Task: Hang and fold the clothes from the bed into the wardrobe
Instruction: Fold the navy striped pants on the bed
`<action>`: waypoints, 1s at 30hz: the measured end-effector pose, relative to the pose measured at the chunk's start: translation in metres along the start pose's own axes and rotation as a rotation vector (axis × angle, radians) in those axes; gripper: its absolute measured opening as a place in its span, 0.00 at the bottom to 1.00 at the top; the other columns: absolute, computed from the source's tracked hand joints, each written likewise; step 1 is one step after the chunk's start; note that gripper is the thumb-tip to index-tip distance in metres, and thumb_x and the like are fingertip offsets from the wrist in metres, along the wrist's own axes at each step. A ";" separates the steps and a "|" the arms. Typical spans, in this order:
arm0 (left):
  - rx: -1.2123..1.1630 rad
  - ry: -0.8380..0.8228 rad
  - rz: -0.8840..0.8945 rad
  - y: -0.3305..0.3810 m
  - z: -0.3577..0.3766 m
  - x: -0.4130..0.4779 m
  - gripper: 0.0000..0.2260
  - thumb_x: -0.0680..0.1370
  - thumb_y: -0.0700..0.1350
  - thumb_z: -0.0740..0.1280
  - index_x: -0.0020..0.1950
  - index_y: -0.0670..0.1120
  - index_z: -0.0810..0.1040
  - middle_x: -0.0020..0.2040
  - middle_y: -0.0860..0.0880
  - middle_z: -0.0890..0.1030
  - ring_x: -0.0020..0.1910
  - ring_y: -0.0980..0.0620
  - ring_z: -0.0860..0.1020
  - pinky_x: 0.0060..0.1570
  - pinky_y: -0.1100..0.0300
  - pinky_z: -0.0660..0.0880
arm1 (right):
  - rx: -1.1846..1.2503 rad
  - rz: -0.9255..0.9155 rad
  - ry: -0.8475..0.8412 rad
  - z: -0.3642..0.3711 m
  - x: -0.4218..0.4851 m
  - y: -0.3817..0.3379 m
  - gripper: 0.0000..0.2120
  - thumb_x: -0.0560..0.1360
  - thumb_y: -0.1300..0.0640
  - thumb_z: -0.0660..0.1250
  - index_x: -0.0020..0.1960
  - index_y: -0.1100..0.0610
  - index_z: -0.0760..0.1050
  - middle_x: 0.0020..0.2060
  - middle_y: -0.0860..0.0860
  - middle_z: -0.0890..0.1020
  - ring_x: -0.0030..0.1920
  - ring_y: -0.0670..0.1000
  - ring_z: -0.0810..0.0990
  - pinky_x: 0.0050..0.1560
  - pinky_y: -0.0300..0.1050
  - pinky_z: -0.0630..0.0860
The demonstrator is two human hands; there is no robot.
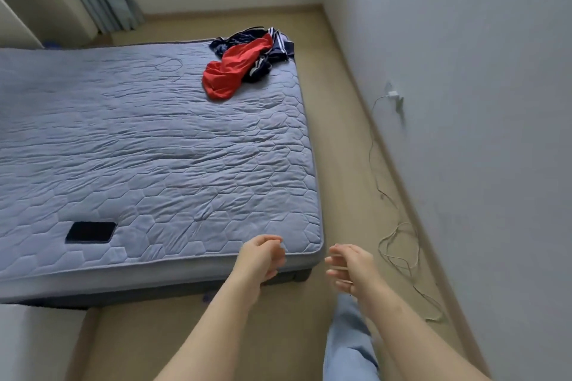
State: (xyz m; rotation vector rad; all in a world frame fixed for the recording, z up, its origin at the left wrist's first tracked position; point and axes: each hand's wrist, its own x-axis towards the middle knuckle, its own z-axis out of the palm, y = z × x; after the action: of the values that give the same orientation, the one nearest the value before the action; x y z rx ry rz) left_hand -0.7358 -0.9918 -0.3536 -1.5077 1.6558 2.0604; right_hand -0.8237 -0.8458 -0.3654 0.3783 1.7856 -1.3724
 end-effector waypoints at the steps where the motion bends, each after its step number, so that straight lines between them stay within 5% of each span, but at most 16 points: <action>1: 0.006 -0.019 0.014 0.014 0.018 0.013 0.08 0.79 0.41 0.60 0.45 0.49 0.78 0.42 0.48 0.81 0.41 0.51 0.79 0.43 0.58 0.72 | 0.018 -0.013 0.008 -0.010 0.013 -0.015 0.08 0.77 0.57 0.61 0.40 0.55 0.74 0.33 0.50 0.78 0.31 0.49 0.74 0.32 0.39 0.65; 14: 0.063 -0.120 0.052 0.204 0.229 0.141 0.07 0.79 0.41 0.60 0.47 0.48 0.76 0.38 0.50 0.78 0.34 0.55 0.77 0.37 0.63 0.69 | 0.061 -0.047 0.097 -0.154 0.171 -0.204 0.08 0.77 0.61 0.60 0.39 0.56 0.73 0.33 0.52 0.75 0.28 0.50 0.71 0.30 0.38 0.64; 24: 0.045 -0.079 0.042 0.299 0.274 0.254 0.08 0.79 0.40 0.59 0.45 0.47 0.77 0.38 0.48 0.78 0.35 0.53 0.76 0.38 0.61 0.70 | 0.025 -0.049 0.084 -0.173 0.271 -0.311 0.08 0.77 0.61 0.60 0.40 0.57 0.74 0.33 0.52 0.76 0.29 0.49 0.71 0.29 0.38 0.66; 30: 0.005 -0.053 0.072 0.392 0.287 0.355 0.08 0.79 0.39 0.59 0.43 0.48 0.75 0.35 0.49 0.77 0.32 0.54 0.75 0.33 0.63 0.66 | -0.284 -0.131 0.007 -0.141 0.368 -0.418 0.07 0.78 0.58 0.60 0.42 0.57 0.72 0.34 0.50 0.75 0.29 0.48 0.71 0.31 0.39 0.64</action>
State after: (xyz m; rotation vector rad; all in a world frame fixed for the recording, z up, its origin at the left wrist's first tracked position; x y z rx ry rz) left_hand -1.3292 -1.0929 -0.3646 -1.3994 1.7186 2.1105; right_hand -1.3879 -0.9563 -0.3633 0.1157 2.0064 -1.1824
